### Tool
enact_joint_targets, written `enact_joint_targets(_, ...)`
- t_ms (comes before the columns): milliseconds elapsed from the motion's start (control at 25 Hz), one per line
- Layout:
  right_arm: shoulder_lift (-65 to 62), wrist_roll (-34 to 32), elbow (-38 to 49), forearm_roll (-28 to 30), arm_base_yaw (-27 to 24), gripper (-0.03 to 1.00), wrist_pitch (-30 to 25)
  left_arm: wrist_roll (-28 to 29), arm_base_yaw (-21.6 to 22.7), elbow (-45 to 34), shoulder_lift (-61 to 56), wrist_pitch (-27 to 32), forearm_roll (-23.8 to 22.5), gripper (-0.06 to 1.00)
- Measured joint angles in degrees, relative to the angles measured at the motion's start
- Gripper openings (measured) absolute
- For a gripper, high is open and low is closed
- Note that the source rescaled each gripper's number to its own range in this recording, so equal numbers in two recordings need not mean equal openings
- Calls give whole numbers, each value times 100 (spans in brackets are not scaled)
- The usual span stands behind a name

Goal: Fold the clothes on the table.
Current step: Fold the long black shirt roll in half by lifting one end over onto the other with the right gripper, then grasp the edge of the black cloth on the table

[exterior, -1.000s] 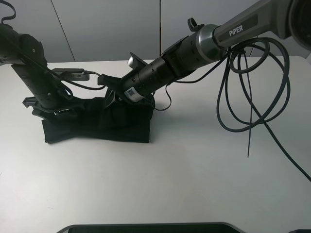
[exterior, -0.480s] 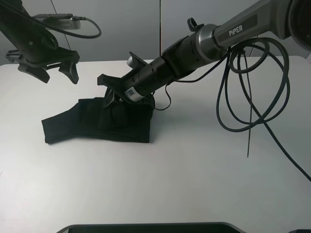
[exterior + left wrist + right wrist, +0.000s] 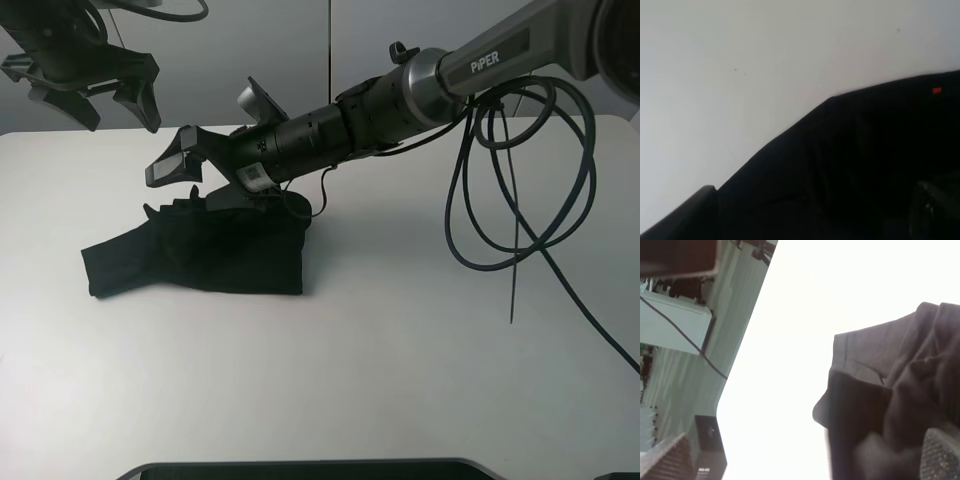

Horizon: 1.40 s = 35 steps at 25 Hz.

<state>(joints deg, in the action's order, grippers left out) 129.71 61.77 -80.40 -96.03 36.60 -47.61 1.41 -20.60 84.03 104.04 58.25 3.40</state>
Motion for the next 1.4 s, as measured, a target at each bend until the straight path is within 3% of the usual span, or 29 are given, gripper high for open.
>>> enact_joint_targets(160, -187, -3, 0, 579, 0, 100, 258, -13, 0, 0, 70, 10, 37, 97)
enact_joint_targets(280, -479, -221, 0, 1390, 0, 100, 686, -50, 0, 0, 84, 0, 103, 97)
enact_joint_targets(440, -1016, -1011, 140, 3448, 0, 100, 1418, -351, 0, 0, 97, 15, 410, 97)
enact_joint_targets(600, -1427, -2311, 437, 5587, -49, 100, 1575, -568, -244, 0, 100, 150, 495, 97)
enact_joint_targets(760, -1762, -3232, 905, 6847, -455, 100, 1561, -612, -698, -167, 100, 217, 327, 97)
enact_joint_targets(920, -2152, -3476, 1340, 7312, -989, 100, 1561, -612, -1049, -442, 100, 212, 168, 97)
enact_joint_targets(1120, -2388, -3588, 1508, 7441, -1555, 100, 1438, -585, -1286, -950, 122, -154, 51, 97)
enact_joint_targets(1400, -2388, -3675, 1508, 7593, -1661, 100, 1070, -536, -1355, -1252, 335, -886, -38, 98)
